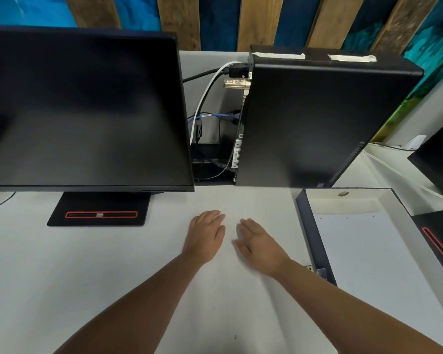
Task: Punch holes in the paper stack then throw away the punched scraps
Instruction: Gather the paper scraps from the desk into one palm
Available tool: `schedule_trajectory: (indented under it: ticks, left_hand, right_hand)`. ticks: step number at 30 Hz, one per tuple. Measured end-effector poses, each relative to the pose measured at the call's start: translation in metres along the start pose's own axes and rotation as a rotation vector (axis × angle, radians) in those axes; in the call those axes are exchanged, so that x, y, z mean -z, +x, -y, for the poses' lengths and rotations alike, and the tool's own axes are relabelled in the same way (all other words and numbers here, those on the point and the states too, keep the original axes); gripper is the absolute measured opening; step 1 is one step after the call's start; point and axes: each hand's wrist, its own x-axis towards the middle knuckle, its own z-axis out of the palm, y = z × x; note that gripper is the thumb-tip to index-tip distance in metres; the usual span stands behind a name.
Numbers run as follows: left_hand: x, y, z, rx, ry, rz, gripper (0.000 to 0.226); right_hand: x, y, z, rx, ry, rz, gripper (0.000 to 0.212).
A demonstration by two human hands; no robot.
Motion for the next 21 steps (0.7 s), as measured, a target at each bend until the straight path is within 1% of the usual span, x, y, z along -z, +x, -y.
schedule_trajectory:
  ticks: [2, 3, 5, 6, 8, 10, 15, 18, 21]
  left_hand:
    - [0.001, 0.001, 0.002, -0.005, -0.007, -0.005, 0.069]
    - [0.000, 0.001, 0.003, -0.010, -0.010, -0.009, 0.069]
    - [0.000, 0.003, 0.005, -0.018, -0.009, -0.009, 0.069]
    - [0.000, 0.003, 0.005, -0.027, -0.005, -0.008, 0.069]
    - [-0.001, 0.003, 0.006, -0.042, 0.001, -0.007, 0.069]
    - [-0.002, 0.002, 0.008, -0.049, -0.005, -0.013, 0.066]
    - [0.000, 0.003, 0.008, -0.044, -0.031, -0.026, 0.044]
    - [0.004, 0.008, 0.009, -0.007, -0.025, -0.022, 0.048]
    - [0.010, 0.019, 0.008, 0.032, -0.015, 0.041, 0.051]
  right_hand:
    - [0.002, 0.001, -0.002, 0.020, 0.043, -0.100, 0.029]
    - [0.008, 0.004, -0.002, 0.010, 0.080, -0.142, 0.026]
    - [0.019, 0.018, -0.005, -0.027, 0.096, -0.193, 0.024]
    - [0.023, 0.025, -0.010, -0.058, 0.078, -0.190, 0.027]
    - [0.029, 0.041, -0.014, -0.138, 0.071, -0.112, 0.044]
    - [0.034, 0.055, -0.013, -0.156, 0.090, -0.027, 0.052]
    - [0.037, 0.071, -0.003, -0.132, 0.005, 0.133, 0.054]
    - [0.032, 0.065, -0.003, -0.070, -0.017, 0.172, 0.052]
    - [0.024, 0.050, -0.003, -0.008, -0.045, 0.143, 0.049]
